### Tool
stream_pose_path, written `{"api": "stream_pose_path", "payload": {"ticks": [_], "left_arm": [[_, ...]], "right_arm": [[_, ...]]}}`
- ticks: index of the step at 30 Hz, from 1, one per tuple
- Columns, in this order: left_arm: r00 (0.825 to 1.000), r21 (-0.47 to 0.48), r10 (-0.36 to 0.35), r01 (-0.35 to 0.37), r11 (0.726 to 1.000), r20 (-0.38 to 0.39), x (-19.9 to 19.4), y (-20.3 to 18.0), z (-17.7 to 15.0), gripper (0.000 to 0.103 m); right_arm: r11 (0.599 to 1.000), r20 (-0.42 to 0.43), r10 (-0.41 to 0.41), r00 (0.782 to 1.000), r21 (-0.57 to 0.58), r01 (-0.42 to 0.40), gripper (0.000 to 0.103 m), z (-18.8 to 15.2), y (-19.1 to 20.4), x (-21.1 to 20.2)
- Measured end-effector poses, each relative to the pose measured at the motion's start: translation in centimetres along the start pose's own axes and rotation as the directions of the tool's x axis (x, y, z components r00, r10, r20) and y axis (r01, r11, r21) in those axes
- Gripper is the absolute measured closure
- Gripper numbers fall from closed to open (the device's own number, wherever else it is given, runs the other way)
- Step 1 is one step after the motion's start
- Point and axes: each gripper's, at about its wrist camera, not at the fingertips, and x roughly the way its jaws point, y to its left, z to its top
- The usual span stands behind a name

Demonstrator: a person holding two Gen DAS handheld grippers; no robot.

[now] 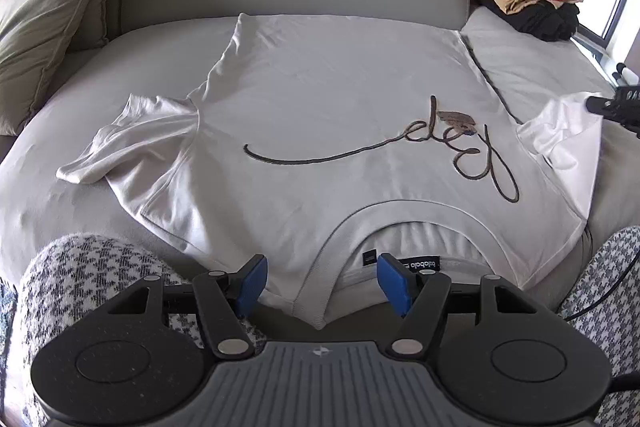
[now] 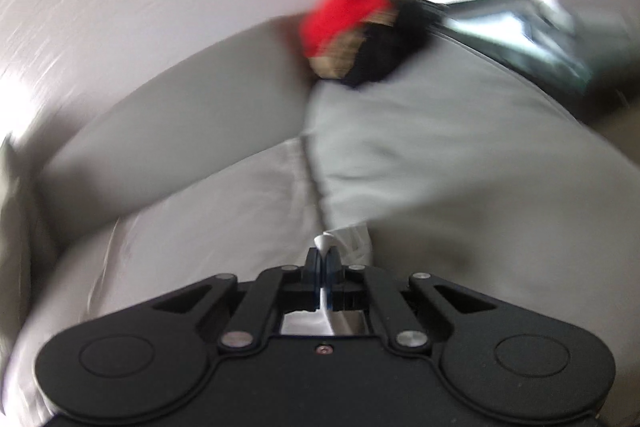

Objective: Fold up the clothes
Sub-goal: 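Grasp the side edge of the white shirt with the right gripper, then fold the held shirt side over the body with the right gripper and release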

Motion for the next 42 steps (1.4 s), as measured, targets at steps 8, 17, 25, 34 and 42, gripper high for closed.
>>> {"api": "stream_pose_path", "payload": {"ticks": [8, 17, 25, 34, 42], "left_arm": [[1.000, -0.024, 0.004, -0.004, 1.000, -0.006, 0.3, 0.9, -0.1, 0.040], [1.000, -0.024, 0.004, -0.005, 1.000, -0.014, 0.7, 0.8, 0.2, 0.040], [1.000, 0.000, 0.019, -0.019, 1.000, -0.013, 0.7, 0.2, 0.2, 0.040], [1.000, -0.019, 0.013, -0.013, 1.000, -0.024, 1.5, 0.9, 0.1, 0.040], [0.999, -0.038, -0.009, 0.007, 0.999, -0.040, 2.2, 1.2, 0.0, 0.040]], "right_arm": [[0.916, -0.194, 0.034, 0.980, -0.386, -0.108, 0.099, -5.4, 6.7, 1.4], [0.972, -0.255, 0.204, 0.945, -0.063, -0.227, 0.077, -1.6, 2.2, 1.0], [0.989, -0.266, 0.141, 0.954, -0.013, -0.150, 0.070, 1.7, 4.8, 7.5], [1.000, -0.381, -0.001, 0.925, -0.013, -0.004, 0.071, 0.3, 5.3, 15.0], [0.998, -0.263, 0.037, 0.964, 0.063, -0.022, 0.092, 0.5, 4.0, 13.2]]}}
